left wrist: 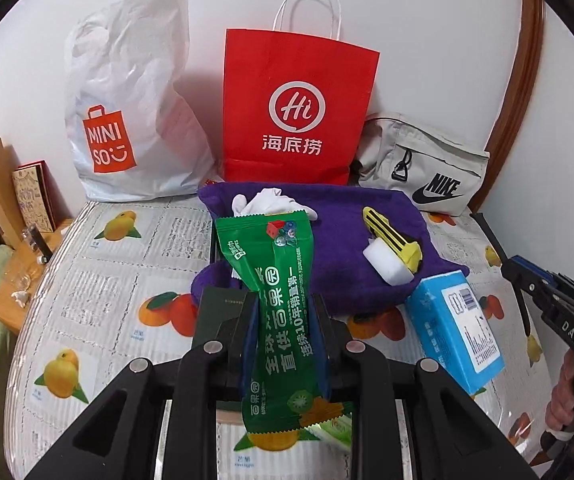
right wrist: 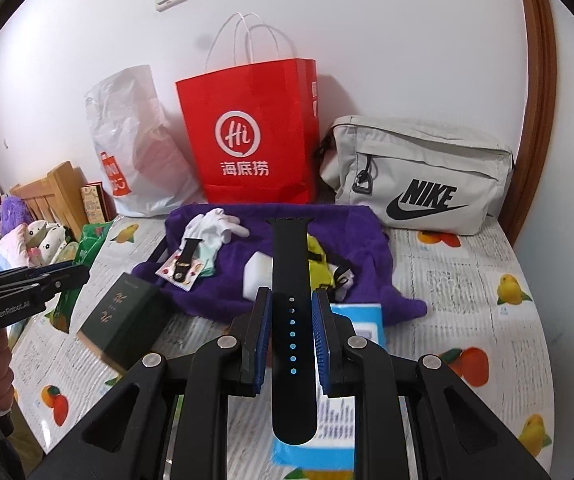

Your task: Organize soft objects

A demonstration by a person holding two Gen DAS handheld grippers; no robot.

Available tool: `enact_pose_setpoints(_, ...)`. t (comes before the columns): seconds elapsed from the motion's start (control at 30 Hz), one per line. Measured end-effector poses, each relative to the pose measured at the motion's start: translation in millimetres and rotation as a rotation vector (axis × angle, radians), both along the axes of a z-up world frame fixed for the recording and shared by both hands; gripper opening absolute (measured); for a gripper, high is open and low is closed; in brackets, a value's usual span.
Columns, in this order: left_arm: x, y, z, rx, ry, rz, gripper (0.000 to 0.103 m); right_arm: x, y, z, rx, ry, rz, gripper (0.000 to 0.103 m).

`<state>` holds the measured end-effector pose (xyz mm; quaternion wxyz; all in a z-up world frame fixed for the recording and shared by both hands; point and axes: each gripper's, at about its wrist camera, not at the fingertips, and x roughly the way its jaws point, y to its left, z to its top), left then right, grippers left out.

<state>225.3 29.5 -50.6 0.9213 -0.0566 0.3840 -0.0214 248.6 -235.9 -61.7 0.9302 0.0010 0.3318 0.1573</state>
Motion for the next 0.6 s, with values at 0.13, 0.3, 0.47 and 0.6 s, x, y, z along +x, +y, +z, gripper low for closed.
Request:
enact_pose_setpoints(0.13, 16.0, 1.7, -3.1, -0.004, 0.012, 0.001, 0.023, 22.1, -0.5, -0.9, 0.005, -0.001, -0.001, 0.020)
enact_pose_setpoints(0.3, 41.0, 5.4, -10.5, -0.038, 0.040, -0.004, 0.023, 49.9, 1.2, -3.5, 0.015, 0.005, 0.004, 0.020)
enact_pose_setpoints(0.47, 68.3, 2.9, -20.1, -0.043, 0.067, -0.011, 0.023, 82.9, 3.1, -9.3, 0.037, 0.025, 0.009, 0.020)
enact_pose_setpoints(0.6, 84.4, 2.8, -26.3, -0.046, 0.080, -0.009, 0.023, 107.0, 4.7, -18.1, 0.047, 0.050, 0.024, 0.020)
